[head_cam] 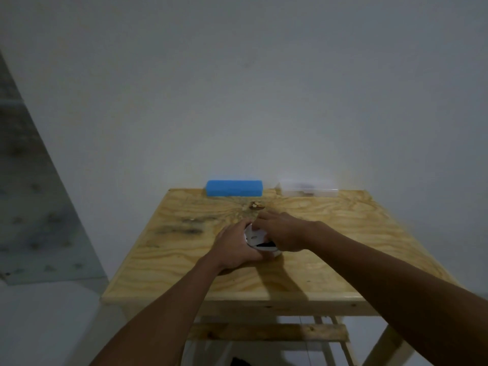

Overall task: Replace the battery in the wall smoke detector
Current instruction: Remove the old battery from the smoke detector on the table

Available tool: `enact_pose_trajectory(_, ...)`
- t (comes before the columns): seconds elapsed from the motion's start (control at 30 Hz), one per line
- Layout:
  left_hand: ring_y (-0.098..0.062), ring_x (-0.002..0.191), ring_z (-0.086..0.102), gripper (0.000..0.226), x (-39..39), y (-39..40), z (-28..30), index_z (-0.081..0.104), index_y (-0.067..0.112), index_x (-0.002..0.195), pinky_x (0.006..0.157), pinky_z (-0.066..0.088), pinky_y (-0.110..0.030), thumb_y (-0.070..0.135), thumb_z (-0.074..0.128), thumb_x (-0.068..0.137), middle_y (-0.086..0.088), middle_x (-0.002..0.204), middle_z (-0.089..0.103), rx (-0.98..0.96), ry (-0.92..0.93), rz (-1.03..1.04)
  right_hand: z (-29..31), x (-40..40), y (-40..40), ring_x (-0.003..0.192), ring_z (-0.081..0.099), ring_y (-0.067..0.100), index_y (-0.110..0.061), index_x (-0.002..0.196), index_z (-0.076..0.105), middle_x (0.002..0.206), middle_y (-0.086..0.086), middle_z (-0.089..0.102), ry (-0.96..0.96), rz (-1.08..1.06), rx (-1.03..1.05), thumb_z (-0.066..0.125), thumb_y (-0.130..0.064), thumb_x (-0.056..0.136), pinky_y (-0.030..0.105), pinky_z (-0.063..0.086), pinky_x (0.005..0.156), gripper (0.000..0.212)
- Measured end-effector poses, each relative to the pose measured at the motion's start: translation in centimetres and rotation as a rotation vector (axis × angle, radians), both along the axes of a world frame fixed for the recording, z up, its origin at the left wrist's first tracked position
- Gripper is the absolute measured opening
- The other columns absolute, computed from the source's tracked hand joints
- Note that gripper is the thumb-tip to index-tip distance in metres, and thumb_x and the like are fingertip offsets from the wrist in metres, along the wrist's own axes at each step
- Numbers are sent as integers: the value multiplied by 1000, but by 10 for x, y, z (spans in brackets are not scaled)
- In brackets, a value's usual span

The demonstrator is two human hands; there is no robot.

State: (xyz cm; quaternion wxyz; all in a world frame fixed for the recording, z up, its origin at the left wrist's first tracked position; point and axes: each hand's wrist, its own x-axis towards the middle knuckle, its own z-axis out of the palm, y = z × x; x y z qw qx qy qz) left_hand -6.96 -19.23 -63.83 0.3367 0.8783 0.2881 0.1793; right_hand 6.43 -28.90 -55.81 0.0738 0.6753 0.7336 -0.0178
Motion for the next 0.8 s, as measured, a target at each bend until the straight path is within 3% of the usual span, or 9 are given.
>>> enact_pose_trajectory(0.13,-12,104,62,93,-1,-1,0,48,47,125,91,53,-44,84,75,44,19,117,64,22,-25,8,17,-3,5,125,42,26,-16,134,46,138,7,42,159,-130,-104,58,-21,92,38,39,98,44)
enact_pose_trajectory(0.23,-5,93,65,78,-2,-3,2,55,43,116,85,55,-43,75,78,49,20,105,68,46,-69,-4,28,-1,13,111,52,24,-14,131,52,130,9,54,220,-170,-173,61,-20,90,33,44,86,42)
enact_pose_trajectory(0.37,-3,95,64,78,-2,-4,-2,56,43,119,86,55,-40,76,77,51,22,106,68,69,-103,11,34,14,15,104,59,26,-9,118,64,118,12,65,348,-256,-107,54,-17,93,35,46,86,28)
enact_pose_trajectory(0.47,0,96,63,75,-1,-4,-4,56,48,117,88,53,-41,80,73,52,24,103,68,141,-93,24,35,32,4,90,55,20,-1,112,67,108,12,65,404,-389,7,51,-12,94,28,40,76,26)
enact_pose_trajectory(0.57,-1,101,62,84,1,-4,-6,54,49,119,94,50,-42,87,70,46,26,105,67,151,-88,50,26,53,-12,86,51,20,5,115,66,101,14,62,385,-527,36,51,-9,94,24,39,68,29)
enact_pose_trajectory(0.67,-7,109,58,94,2,-1,-11,50,50,123,100,46,-44,93,66,41,24,113,63,140,-46,80,12,65,-25,86,52,20,7,113,67,107,20,67,391,-634,27,51,-7,92,32,44,74,30)
enact_pose_trajectory(0.8,-10,114,57,101,4,1,-16,47,51,127,101,47,-46,96,63,39,22,120,62,123,-12,95,-6,71,-35,83,58,22,5,108,70,106,19,71,391,-686,32,56,-8,90,28,43,70,27)
